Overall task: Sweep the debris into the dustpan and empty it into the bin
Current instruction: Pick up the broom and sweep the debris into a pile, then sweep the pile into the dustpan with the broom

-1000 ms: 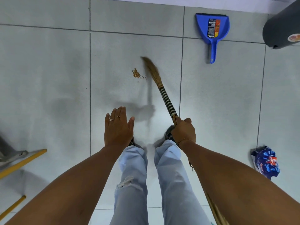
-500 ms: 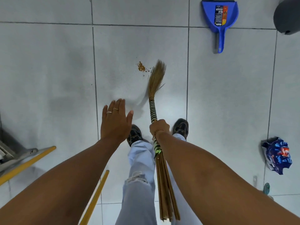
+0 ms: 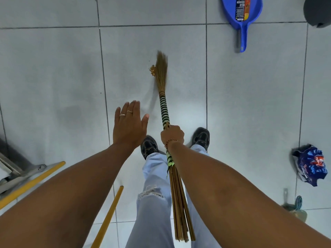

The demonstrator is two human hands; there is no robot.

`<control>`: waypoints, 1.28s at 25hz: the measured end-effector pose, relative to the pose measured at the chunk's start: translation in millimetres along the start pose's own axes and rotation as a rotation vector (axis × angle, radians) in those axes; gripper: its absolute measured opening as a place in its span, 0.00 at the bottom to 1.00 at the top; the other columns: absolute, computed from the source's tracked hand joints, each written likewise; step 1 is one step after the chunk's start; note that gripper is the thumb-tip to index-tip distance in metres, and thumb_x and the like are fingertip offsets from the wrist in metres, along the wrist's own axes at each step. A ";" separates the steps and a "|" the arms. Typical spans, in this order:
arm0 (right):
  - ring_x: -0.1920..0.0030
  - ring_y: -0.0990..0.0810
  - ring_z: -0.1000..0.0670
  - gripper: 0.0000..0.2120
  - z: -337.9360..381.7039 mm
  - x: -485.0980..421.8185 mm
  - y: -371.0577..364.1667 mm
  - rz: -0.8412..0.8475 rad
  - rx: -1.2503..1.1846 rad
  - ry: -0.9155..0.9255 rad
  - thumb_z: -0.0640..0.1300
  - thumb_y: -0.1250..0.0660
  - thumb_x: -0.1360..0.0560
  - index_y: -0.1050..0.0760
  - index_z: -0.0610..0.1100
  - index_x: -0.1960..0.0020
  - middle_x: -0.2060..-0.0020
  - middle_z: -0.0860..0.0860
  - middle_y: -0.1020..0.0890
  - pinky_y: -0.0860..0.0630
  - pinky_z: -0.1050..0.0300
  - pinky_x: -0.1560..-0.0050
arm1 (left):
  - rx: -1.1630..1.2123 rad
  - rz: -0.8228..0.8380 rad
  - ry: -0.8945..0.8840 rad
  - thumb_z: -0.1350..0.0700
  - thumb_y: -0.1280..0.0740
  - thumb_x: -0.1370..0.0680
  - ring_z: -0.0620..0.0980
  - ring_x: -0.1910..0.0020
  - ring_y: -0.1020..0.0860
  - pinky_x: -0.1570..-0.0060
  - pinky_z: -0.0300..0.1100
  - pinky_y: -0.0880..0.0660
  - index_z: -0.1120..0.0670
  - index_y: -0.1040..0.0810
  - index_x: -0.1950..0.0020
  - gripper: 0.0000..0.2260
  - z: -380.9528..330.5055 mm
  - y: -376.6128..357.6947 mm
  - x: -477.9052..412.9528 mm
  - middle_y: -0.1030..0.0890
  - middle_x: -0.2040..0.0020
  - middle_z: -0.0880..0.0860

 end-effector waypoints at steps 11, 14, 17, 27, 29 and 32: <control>0.52 0.20 0.43 0.19 -50.3 10.5 154.6 -0.114 -0.133 0.163 0.45 0.36 0.28 0.32 0.42 0.39 0.48 0.44 0.20 0.26 0.56 0.57 | 0.088 -0.040 0.104 0.49 0.47 0.20 0.58 0.27 0.39 0.27 0.54 0.48 0.60 0.40 0.28 0.23 -138.4 -3.7 -10.8 0.33 0.28 0.61; 0.47 0.20 0.41 0.29 -51.2 1.3 207.4 -0.094 -0.092 0.240 0.47 0.39 0.26 0.42 0.45 0.26 0.44 0.41 0.21 0.22 0.48 0.47 | 0.109 -0.071 0.109 0.49 0.47 0.20 0.59 0.28 0.38 0.27 0.55 0.46 0.61 0.39 0.29 0.23 -191.9 3.9 -18.2 0.33 0.29 0.62; 0.46 0.21 0.38 0.25 -58.0 -10.6 254.6 -0.117 -0.029 0.260 0.50 0.40 0.26 0.35 0.43 0.31 0.45 0.40 0.23 0.23 0.47 0.45 | 0.087 -0.089 0.055 0.49 0.46 0.20 0.60 0.29 0.36 0.28 0.55 0.44 0.61 0.38 0.29 0.23 -238.7 12.0 -30.6 0.31 0.30 0.63; 0.43 0.22 0.37 0.21 -63.5 -120.8 414.0 -0.329 -0.023 0.090 0.53 0.41 0.21 0.29 0.35 0.40 0.42 0.38 0.22 0.27 0.49 0.46 | 0.101 0.080 -0.013 0.49 0.45 0.20 0.59 0.30 0.34 0.29 0.56 0.41 0.61 0.39 0.29 0.23 -345.7 10.2 -156.6 0.32 0.29 0.60; 0.43 0.22 0.37 0.19 -52.9 -157.8 446.3 -0.321 -0.060 0.009 0.51 0.42 0.20 0.32 0.37 0.38 0.42 0.39 0.21 0.27 0.48 0.46 | 0.168 0.139 0.005 0.49 0.45 0.20 0.60 0.32 0.32 0.32 0.55 0.36 0.60 0.41 0.28 0.24 -374.2 7.5 -204.4 0.33 0.29 0.60; 0.45 0.21 0.37 0.17 -33.6 -213.7 480.7 -0.338 -0.068 -0.004 0.50 0.43 0.20 0.35 0.42 0.36 0.44 0.40 0.20 0.27 0.48 0.49 | 0.266 0.221 0.060 0.50 0.45 0.20 0.63 0.34 0.32 0.36 0.54 0.34 0.59 0.45 0.27 0.25 -420.1 -1.2 -266.1 0.35 0.28 0.61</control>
Point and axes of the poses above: each hand's wrist, its own x-axis away from the middle knuckle, its own y-axis out of the back of the hand, z = x × y, the point moved 2 cm from there along -x, towards the middle knuckle
